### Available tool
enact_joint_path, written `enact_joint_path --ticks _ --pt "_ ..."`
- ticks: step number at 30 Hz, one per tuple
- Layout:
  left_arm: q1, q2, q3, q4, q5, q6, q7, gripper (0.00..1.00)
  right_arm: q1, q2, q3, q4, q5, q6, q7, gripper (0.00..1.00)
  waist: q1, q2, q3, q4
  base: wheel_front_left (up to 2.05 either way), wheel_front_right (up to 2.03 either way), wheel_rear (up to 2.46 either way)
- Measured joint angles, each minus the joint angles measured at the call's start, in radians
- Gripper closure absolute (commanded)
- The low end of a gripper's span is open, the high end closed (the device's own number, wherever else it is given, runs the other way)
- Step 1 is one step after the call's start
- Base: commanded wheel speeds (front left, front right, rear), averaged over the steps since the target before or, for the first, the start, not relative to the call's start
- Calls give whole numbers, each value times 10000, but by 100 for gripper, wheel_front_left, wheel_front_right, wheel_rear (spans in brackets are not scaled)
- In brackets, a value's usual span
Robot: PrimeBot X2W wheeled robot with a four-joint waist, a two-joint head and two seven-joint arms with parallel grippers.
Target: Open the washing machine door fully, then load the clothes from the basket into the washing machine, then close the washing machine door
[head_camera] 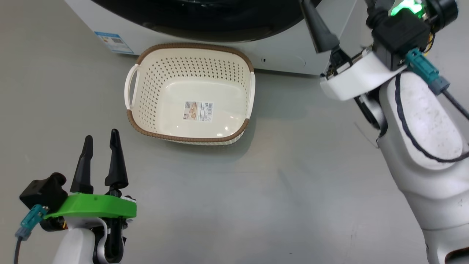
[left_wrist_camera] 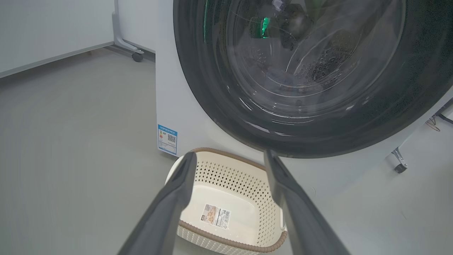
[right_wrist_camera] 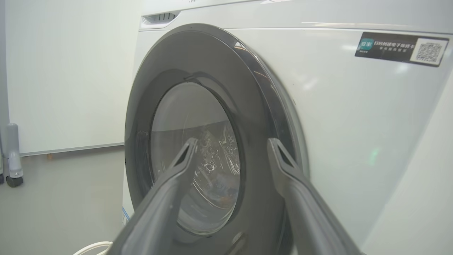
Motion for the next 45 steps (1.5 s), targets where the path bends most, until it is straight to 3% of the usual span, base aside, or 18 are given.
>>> enact_joint_path --ticks 7,16,21,34,44,45 --pt "419 -6 527 224 61 0 0 0 2083 -17 -79 -291 259 -176 2 0 0 0 -917 -462 0 0 0" --pt "1756 2 823 920 564 0 0 0 4862 -497 -382 -297 314 -437 13 0 0 0 -2286 -1224 0 0 0" --pt "2189 10 815 1005 1041 0 0 0 6029 -616 -911 -516 510 -746 13 0 -1 0 -3004 -1564 0 0 0" --pt "2844 40 1110 623 2031 29 2 0 8152 -548 -1795 -1300 796 -1302 15 0 -1 0 -4232 -2135 0 0 0" --pt "3058 40 1164 451 2334 71 2 0 8759 -376 -2136 -1699 796 -1310 19 0 -1 0 -4324 -2194 0 0 0" --pt "3078 40 1197 399 2330 73 2 100 8760 -351 -2169 -1743 794 -1308 19 100 0 0 -4317 -2190 0 0 0"
